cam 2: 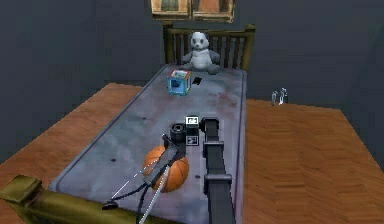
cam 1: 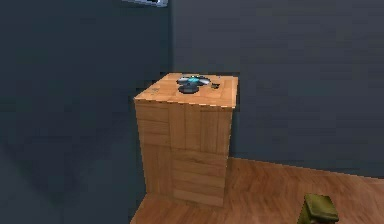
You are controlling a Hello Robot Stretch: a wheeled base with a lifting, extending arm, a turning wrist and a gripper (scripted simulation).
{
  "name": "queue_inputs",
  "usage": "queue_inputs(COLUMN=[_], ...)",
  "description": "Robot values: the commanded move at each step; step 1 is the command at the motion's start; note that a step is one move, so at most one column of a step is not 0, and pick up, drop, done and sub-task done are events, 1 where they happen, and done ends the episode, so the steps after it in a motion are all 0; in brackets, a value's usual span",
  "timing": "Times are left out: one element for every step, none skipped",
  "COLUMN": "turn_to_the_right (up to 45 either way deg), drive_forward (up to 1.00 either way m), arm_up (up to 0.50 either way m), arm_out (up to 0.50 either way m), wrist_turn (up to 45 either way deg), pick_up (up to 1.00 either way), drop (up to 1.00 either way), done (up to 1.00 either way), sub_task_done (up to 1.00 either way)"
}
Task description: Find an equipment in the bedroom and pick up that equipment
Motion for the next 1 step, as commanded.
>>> queue_inputs(turn_to_the_right=[0.0], drive_forward=[0.00], arm_up=[0.00], arm_out=[0.00], wrist_turn=[45.0], pick_up=[0.00], drop=[0.00], done=[0.00], sub_task_done=[0.00])
